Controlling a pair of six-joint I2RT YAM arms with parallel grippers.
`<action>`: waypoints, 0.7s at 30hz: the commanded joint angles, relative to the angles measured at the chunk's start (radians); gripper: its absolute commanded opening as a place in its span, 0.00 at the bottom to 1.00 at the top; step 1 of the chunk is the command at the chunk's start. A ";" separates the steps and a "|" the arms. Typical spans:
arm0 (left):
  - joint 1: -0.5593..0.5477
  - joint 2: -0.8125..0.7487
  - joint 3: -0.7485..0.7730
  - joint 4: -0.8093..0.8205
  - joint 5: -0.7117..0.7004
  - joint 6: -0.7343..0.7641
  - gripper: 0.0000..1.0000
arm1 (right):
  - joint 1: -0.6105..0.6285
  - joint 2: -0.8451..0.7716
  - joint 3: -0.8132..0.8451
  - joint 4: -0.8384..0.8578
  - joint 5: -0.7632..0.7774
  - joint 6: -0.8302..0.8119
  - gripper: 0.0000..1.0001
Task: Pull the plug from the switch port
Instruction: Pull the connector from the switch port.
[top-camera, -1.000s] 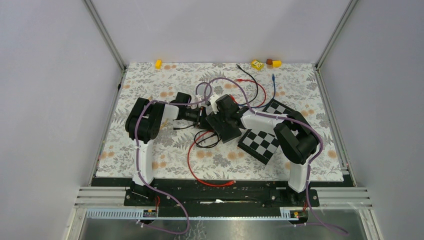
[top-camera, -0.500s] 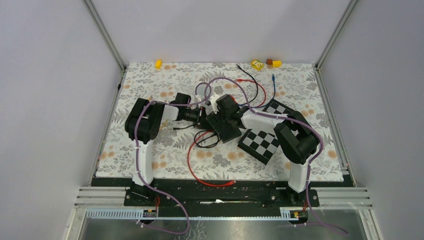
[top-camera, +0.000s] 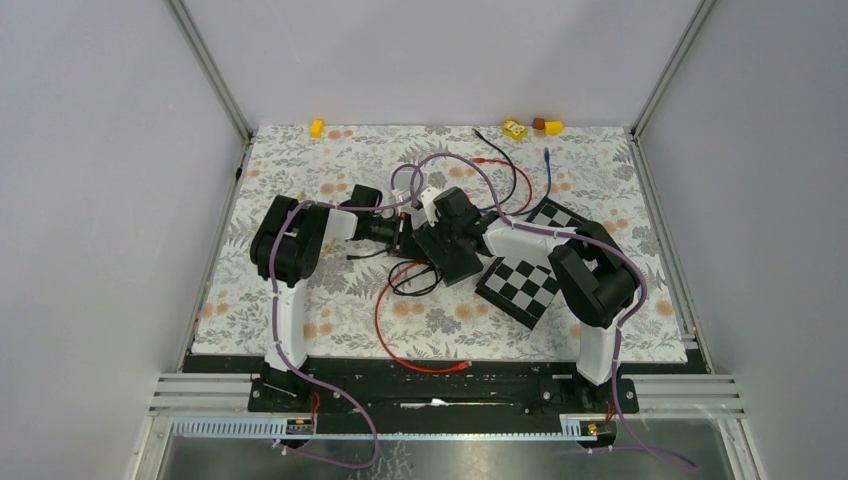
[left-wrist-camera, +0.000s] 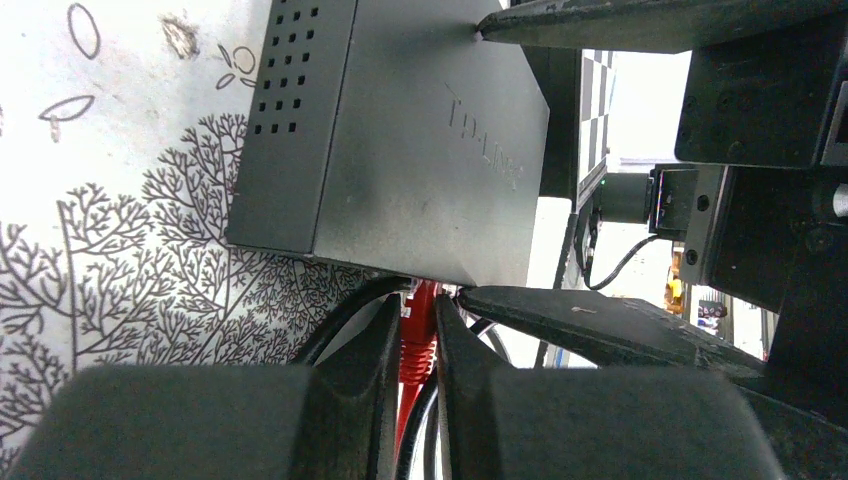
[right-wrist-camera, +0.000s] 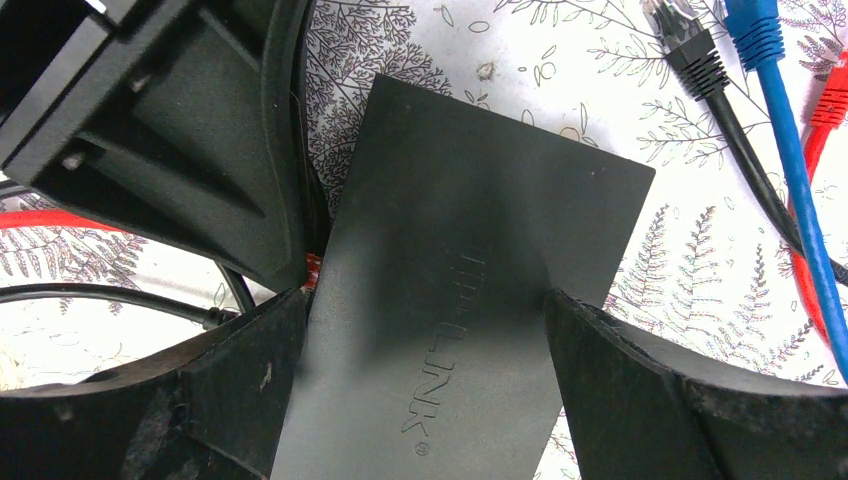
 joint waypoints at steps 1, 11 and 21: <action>0.017 0.025 -0.060 -0.014 -0.135 0.040 0.00 | -0.057 0.017 -0.004 -0.039 0.087 -0.012 0.93; 0.023 0.031 0.016 -0.102 -0.138 0.068 0.00 | -0.058 0.028 -0.004 -0.039 0.088 -0.015 0.94; 0.032 0.022 -0.008 -0.072 -0.142 0.060 0.00 | -0.064 0.027 -0.004 -0.039 0.088 -0.016 0.93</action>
